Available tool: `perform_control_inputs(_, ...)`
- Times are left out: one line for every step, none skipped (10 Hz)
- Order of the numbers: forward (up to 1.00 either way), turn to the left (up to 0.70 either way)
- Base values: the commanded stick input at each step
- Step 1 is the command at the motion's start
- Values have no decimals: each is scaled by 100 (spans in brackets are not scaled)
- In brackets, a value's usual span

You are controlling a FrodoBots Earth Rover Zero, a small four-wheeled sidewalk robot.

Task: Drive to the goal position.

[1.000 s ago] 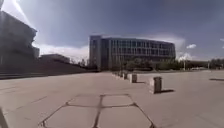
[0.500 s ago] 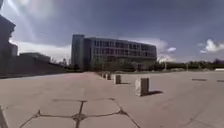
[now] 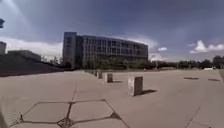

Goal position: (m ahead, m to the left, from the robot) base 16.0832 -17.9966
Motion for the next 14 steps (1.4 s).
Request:
perform_control_inputs(0, -70)
perform_control_inputs(0, -70)
perform_control_inputs(0, -70)
perform_control_inputs(0, -70)
perform_control_inputs(0, -70)
perform_control_inputs(0, -70)
perform_control_inputs(0, -70)
perform_control_inputs(0, -70)
perform_control_inputs(11, -59)
perform_control_inputs(70, 0)
perform_control_inputs(70, 0)
perform_control_inputs(70, 0)
perform_control_inputs(70, 0)
perform_control_inputs(70, 0)
